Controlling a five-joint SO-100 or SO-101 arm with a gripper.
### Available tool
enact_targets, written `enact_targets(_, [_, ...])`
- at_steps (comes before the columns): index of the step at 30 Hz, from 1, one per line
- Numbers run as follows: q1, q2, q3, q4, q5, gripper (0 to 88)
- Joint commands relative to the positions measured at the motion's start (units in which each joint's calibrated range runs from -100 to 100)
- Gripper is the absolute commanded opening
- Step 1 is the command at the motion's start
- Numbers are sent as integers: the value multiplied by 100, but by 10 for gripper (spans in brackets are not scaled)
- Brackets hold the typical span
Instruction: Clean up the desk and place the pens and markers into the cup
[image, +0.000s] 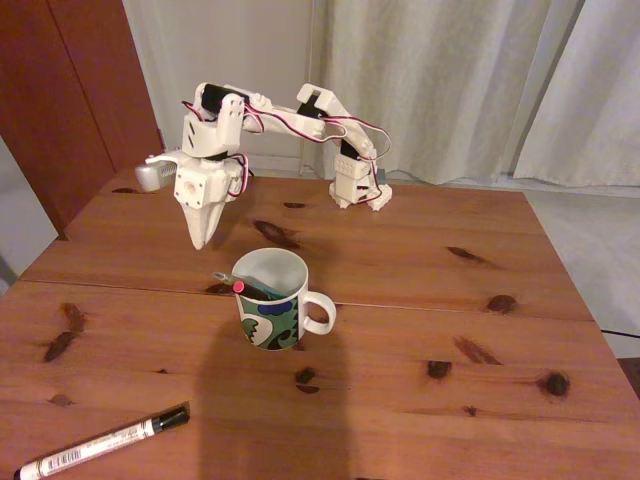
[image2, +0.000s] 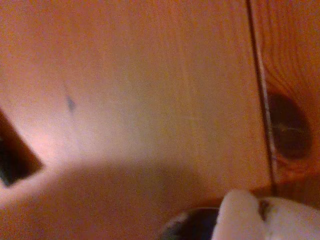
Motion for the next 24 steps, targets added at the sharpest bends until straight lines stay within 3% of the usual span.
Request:
enact_targets(1, [-124,-639,401,47,463,11])
enact_targets(9, [-542,-2534,3169,-108,1348,10])
enact_targets(24, [-2022,-6646,7984,-1657,1390,10])
